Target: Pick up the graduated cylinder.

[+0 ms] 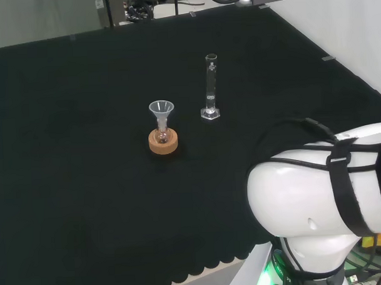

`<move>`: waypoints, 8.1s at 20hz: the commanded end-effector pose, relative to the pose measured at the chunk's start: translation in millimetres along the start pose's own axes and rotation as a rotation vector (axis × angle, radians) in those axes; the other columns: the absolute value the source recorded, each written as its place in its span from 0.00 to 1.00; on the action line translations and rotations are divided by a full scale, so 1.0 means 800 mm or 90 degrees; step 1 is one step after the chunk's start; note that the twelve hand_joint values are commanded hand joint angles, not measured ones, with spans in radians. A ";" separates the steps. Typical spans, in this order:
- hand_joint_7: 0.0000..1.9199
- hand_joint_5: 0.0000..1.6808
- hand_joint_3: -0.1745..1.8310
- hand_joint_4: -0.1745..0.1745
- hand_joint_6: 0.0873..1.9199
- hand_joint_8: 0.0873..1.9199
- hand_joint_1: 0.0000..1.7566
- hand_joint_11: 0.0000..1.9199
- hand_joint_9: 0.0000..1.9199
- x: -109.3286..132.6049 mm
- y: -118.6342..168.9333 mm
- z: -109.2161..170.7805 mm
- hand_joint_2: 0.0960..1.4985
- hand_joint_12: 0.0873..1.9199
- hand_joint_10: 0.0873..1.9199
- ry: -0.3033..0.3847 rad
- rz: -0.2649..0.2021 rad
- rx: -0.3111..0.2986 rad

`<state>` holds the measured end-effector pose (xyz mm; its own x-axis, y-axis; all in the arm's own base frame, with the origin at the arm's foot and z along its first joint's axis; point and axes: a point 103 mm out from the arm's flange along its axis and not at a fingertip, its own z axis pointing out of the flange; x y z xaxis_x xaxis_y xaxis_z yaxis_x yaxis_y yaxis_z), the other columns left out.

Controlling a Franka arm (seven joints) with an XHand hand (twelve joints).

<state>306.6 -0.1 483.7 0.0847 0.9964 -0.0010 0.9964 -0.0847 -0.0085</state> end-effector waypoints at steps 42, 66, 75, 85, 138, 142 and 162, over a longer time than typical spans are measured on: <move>0.10 0.22 0.07 0.36 0.00 0.32 0.20 0.11 0.22 -0.149 0.207 0.201 0.81 0.71 0.32 0.125 -0.013 -0.007; 0.18 0.26 0.03 0.35 0.00 0.33 0.34 0.15 0.28 -0.169 0.223 0.285 0.74 0.70 0.31 0.246 -0.090 0.036; 0.16 0.28 0.00 0.34 0.00 0.32 0.46 0.14 0.27 -0.171 0.220 0.319 0.71 0.69 0.29 0.318 -0.127 0.055; 0.16 0.29 0.00 0.34 0.00 0.32 0.47 0.14 0.27 -0.166 0.220 0.334 0.70 0.69 0.29 0.313 -0.133 0.074; 0.24 0.34 0.00 0.38 0.00 0.29 0.58 0.19 0.36 -0.140 0.233 0.483 0.61 0.67 0.23 0.626 -0.246 0.066; 0.25 0.35 0.00 0.39 0.00 0.28 0.59 0.19 0.36 -0.133 0.238 0.489 0.61 0.66 0.22 0.637 -0.249 0.063; 0.30 0.39 0.00 0.42 0.16 0.26 0.62 0.24 0.42 -0.125 0.240 0.502 0.63 0.64 0.18 0.665 -0.246 0.056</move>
<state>486.6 -117.1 81.9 -0.2294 0.4655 0.8548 0.9565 0.2706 0.1094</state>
